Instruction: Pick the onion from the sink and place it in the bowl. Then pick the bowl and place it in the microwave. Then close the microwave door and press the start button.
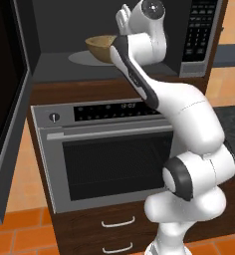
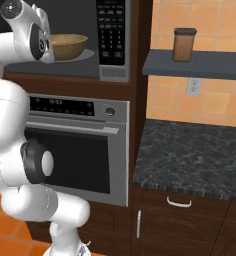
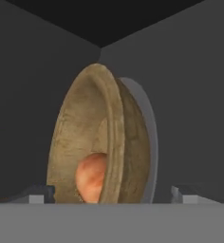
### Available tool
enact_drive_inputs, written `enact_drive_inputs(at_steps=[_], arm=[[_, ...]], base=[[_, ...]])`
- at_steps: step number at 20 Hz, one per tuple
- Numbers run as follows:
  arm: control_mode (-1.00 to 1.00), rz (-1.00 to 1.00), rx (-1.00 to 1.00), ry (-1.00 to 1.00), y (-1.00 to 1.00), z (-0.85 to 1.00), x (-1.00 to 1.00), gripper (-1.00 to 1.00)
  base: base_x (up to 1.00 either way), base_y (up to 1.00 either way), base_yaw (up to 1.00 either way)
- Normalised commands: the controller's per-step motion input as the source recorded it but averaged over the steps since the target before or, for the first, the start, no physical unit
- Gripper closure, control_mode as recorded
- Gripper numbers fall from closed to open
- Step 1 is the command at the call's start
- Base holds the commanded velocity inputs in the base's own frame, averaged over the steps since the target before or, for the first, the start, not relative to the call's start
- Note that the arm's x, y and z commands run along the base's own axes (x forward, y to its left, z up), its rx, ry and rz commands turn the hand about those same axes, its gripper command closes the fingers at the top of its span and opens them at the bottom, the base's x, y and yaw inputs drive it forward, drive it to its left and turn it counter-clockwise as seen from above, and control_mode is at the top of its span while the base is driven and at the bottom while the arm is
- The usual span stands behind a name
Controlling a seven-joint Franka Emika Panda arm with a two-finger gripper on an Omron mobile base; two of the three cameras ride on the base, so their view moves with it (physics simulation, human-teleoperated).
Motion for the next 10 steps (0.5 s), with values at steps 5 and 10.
enact_drive_inputs(at_steps=[5,10], arm=[[-1.0,0.0,0.04,-0.24,-0.04,0.0,-0.88,-1.0],[-1.0,0.0,0.0,-0.09,-0.03,-0.01,-0.76,-1.0]], base=[[0.0,0.0,0.0],[0.0,0.0,0.0]])
